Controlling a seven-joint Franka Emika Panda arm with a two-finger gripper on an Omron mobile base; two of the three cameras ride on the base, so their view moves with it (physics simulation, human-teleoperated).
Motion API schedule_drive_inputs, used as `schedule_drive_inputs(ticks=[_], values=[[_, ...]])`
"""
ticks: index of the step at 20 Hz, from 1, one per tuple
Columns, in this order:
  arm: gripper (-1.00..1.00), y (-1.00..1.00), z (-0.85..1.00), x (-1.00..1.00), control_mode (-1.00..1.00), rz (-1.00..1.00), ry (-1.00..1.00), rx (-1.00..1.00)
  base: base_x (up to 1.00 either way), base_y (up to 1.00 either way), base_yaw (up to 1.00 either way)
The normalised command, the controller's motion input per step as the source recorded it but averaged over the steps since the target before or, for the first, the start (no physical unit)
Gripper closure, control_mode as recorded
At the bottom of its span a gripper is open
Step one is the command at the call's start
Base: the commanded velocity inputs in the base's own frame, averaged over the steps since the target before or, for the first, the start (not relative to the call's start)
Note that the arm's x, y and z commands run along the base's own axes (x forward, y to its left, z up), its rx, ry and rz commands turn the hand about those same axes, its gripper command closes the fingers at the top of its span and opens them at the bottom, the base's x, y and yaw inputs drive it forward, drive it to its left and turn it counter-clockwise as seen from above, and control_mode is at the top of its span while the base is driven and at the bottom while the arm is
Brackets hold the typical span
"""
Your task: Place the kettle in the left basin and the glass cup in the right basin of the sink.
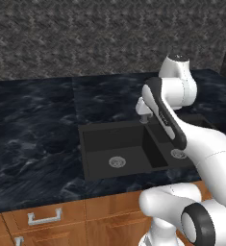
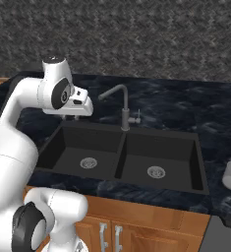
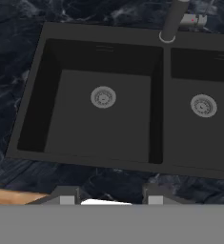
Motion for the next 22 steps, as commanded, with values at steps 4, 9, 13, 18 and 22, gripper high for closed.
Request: schedule_drive_inputs(ticks=[4, 9, 13, 18, 22], values=[[-1.0, -0.19, 0.0, 0.0, -1.0, 0.0, 0.0, 0.0, 0.0, 0.0, 0.0], [-1.0, -0.5, 0.0, 0.0, -1.0, 0.0, 0.0, 0.0, 0.0, 0.0, 0.0], [-1.0, -0.51, 0.0, 0.01, -1.0, 0.0, 0.0, 0.0, 0.0, 0.0, 0.0], [-1.0, -0.49, 0.0, 0.05, -1.0, 0.0, 0.0, -0.01, 0.0, 0.0, 0.0], [-1.0, -0.46, -0.01, 0.05, -1.0, 0.0, 0.0, -0.02, 0.0, 0.0, 0.0]])
